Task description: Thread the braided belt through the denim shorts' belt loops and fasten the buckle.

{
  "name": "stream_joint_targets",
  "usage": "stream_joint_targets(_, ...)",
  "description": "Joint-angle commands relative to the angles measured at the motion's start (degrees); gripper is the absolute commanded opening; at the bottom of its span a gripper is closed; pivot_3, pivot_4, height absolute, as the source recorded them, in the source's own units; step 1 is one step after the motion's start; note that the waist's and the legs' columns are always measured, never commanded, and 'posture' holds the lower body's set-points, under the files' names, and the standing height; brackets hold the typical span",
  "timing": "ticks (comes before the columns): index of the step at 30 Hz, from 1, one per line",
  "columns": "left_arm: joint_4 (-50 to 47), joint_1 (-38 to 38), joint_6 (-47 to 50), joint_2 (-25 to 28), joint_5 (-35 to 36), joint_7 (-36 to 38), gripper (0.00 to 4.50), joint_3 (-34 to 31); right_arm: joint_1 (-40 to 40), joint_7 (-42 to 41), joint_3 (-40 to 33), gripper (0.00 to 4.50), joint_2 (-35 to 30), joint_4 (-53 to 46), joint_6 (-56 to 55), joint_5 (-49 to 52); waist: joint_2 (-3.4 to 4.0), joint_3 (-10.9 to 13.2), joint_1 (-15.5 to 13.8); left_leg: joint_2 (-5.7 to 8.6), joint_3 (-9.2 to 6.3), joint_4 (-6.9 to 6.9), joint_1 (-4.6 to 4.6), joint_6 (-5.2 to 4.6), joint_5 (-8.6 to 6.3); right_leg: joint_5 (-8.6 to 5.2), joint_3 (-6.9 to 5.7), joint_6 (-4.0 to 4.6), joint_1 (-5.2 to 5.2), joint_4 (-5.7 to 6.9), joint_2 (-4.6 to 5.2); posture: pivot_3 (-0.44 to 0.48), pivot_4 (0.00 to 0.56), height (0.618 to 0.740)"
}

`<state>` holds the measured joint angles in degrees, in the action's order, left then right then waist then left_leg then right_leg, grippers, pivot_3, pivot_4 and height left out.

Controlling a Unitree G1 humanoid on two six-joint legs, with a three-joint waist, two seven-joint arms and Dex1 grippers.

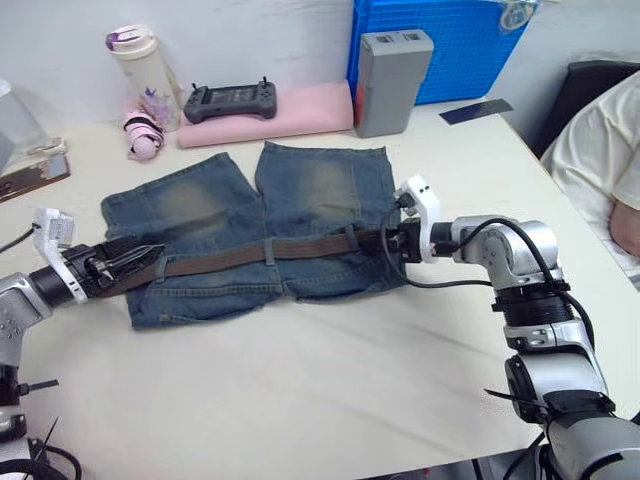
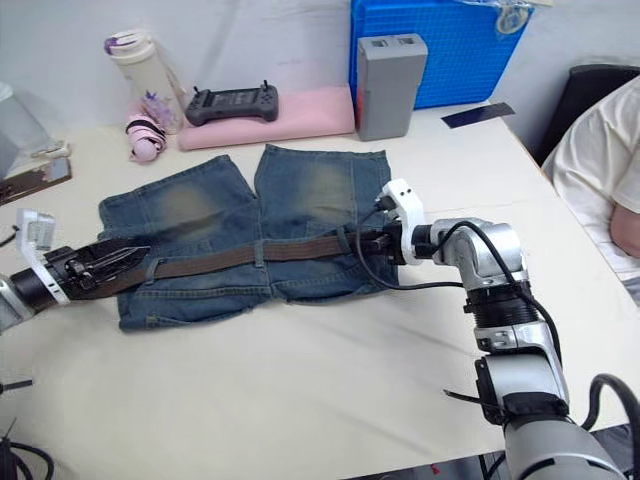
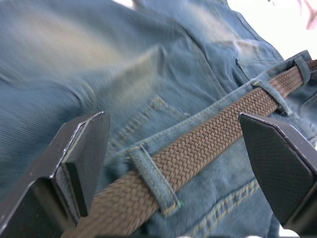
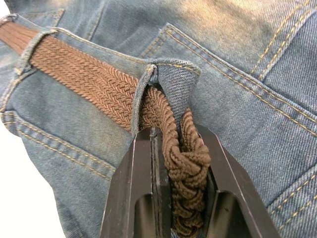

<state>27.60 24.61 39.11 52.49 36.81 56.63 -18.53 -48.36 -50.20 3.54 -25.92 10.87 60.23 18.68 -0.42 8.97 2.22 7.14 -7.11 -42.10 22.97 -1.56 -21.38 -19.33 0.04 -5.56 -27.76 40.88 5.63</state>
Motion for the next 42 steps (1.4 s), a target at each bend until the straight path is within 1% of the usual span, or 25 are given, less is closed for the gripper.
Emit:
stream_joint_targets(1,8.97,6.09,0.55,0.45,-3.69,3.15,4.50,2.96,0.73,1.08,-0.68,0.30,0.30,-4.76,-0.22,1.97,-0.01,-0.01,0.28,0.00,-0.01,-0.01,0.04,0.00,0.00,0.00,-0.02,0.00,-0.03,0.00,0.01,0.000,0.150,0.676)
stream_joint_targets(4,15.31,9.20,-1.30,0.39,-7.31,5.24,4.50,5.66,1.80,1.92,-0.65,0.30,0.32,-6.56,-0.45,2.42,-0.04,-0.02,0.78,0.01,-0.02,-0.06,0.11,0.01,0.00,0.00,-0.07,0.00,-0.10,0.06,0.02,0.000,0.150,0.676)
stream_joint_targets(7,18.12,9.44,-2.66,1.14,-9.76,7.68,4.50,6.98,2.76,2.77,-0.93,0.30,0.12,-8.17,-0.16,2.98,-0.04,-0.03,1.11,0.01,0.01,-0.07,0.12,0.01,0.00,0.00,-0.05,0.00,-0.14,0.10,0.03,0.000,0.150,0.676)
stream_joint_targets(12,18.18,7.43,-3.62,3.76,-11.46,13.56,4.50,6.96,3.62,4.46,-1.27,0.30,0.13,-8.89,-0.22,3.55,-0.05,-0.03,1.08,0.02,0.01,-0.08,0.15,0.01,-0.01,0.00,-0.04,0.00,-0.18,0.13,0.05,0.000,0.150,0.676)
stream_joint_targets(16,17.49,6.22,-5.13,4.79,-12.13,16.31,4.50,6.60,4.10,5.38,-0.94,0.30,0.66,-8.80,-0.83,4.03,-0.05,-0.03,0.87,0.02,0.00,-0.08,0.16,0.01,-0.01,0.00,-0.04,0.00,-0.19,0.14,0.06,0.000,0.150,0.676)
stream_joint_targets(20,17.18,6.08,-5.45,4.17,-12.57,16.17,4.50,6.39,4.13,5.76,-0.61,0.30,1.08,-8.53,-1.30,4.42,-0.05,-0.03,0.87,0.06,0.00,-0.13,0.18,0.01,-0.01,0.00,-0.04,0.00,-0.19,0.15,0.10,0.000,0.150,0.676)
stream_joint_targets(27,16.27,7.00,-4.67,1.36,-12.37,15.14,4.50,6.31,4.06,5.59,-0.29,0.30,0.98,-8.36,-1.53,4.47,-0.05,-0.04,0.90,0.07,0.01,-0.17,0.18,0.01,-0.01,0.00,-0.03,0.00,-0.22,0.27,0.11,0.000,0.150,0.676)
stream_joint_targets(31,17.96,8.46,-4.84,0.62,-12.87,14.48,4.50,6.13,4.26,5.49,-0.23,0.30,0.82,-8.68,-1.35,4.55,-0.07,-0.04,0.82,0.09,0.00,-0.21,0.19,0.01,-0.01,0.00,-0.02,0.00,-0.30,0.46,0.15,0.000,0.150,0.676)
stream_joint_targets(34,18.75,8.87,-5.80,0.43,-13.41,14.38,3.65,6.13,4.30,5.54,-0.28,0.30,0.78,-8.74,-1.36,4.54,-0.09,-0.06,0.84,0.14,0.01,-0.32,0.27,0.01,-0.01,0.00,-0.01,0.00,-0.40,0.61,0.19,0.000,0.150,0.676)
stream_joint_targets(38,19.25,9.49,-5.79,0.37,-13.30,14.52,1.86,5.47,4.42,5.66,-0.35,0.30,0.72,-8.80,-1.44,4.58,-0.11,-0.07,0.93,0.15,0.05,-0.44,0.45,0.01,-0.01,0.00,0.02,0.00,-0.69,0.87,0.21,0.000,0.150,0.676)
stream_joint_targets(39,19.26,9.63,-5.86,0.36,-13.26,14.61,1.50,5.36,4.42,5.69,-0.34,0.30,0.69,-8.80,-1.47,4.59,-0.11,-0.07,0.93,0.16,0.04,-0.47,0.46,0.02,-0.02,0.00,0.02,0.00,-0.72,0.92,0.22,0.000,0.150,0.676)
stream_joint_targets(41,19.24,9.76,-6.66,0.39,-13.40,14.95,0.54,5.28,4.40,5.70,-0.35,0.30,0.63,-8.74,-1.60,4.55,-0.11,-0.07,0.92,0.16,0.05,-0.50,0.47,0.02,-0.03,0.00,0.02,0.00,-0.72,0.94,0.22,0.000,0.150,0.676)
stream_joint_targets(42,19.09,9.92,-7.74,0.33,-13.46,14.60,0.13,4.95,4.34,5.79,-0.41,0.30,0.62,-8.61,-1.88,4.43,-0.11,-0.07,0.91,0.16,0.04,-0.52,0.48,0.02,-0.03,0.00,0.01,0.00,-0.72,0.94,0.22,0.000,0.150,0.676)
